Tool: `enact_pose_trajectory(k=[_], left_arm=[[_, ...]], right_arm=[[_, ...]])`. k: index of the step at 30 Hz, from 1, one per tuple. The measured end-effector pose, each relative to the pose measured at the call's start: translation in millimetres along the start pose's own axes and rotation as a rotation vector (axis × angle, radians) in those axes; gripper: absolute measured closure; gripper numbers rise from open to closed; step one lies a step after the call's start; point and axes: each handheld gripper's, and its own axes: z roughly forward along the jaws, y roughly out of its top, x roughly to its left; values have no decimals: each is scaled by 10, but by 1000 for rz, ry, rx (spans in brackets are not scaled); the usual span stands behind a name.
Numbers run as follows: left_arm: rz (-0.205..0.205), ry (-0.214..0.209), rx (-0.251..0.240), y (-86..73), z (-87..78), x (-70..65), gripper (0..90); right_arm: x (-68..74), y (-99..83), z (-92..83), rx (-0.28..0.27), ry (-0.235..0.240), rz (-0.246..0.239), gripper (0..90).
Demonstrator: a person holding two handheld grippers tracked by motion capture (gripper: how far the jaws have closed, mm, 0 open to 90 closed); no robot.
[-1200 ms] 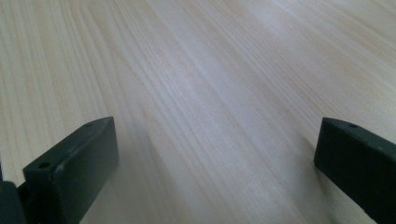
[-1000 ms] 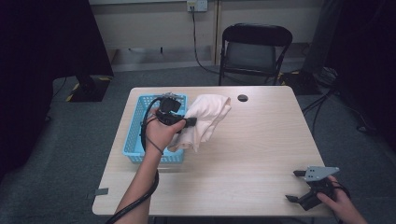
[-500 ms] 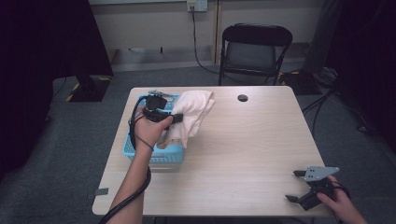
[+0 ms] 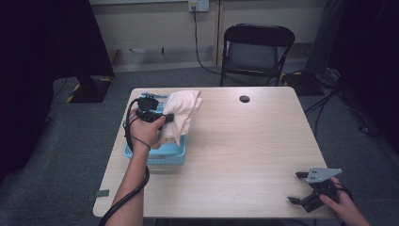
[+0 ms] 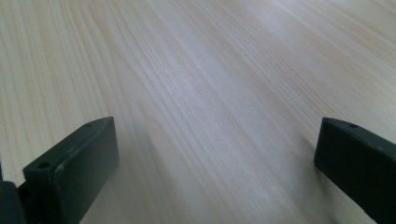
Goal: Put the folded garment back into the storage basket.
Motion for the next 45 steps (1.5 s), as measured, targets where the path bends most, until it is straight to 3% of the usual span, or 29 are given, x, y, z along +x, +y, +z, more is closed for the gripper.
enact_pose_trajectory(k=[14, 23, 30, 34, 45], left_arm=[[-61, 101, 8, -97, 125, 207, 747], [-106, 144, 15, -179, 201, 330, 747], [-107, 209, 37, -200, 273, 373, 747], [-98, 225, 69, -216, 348, 390, 747], [-101, 219, 130, -240, 560, 432, 746]], right_arm=[[0, 0, 0, 0, 0, 0, 0], [0, 0, 0, 0, 0, 0, 0], [0, 0, 0, 0, 0, 0, 0], [0, 0, 0, 0, 0, 0, 0], [0, 0, 0, 0, 0, 0, 0]])
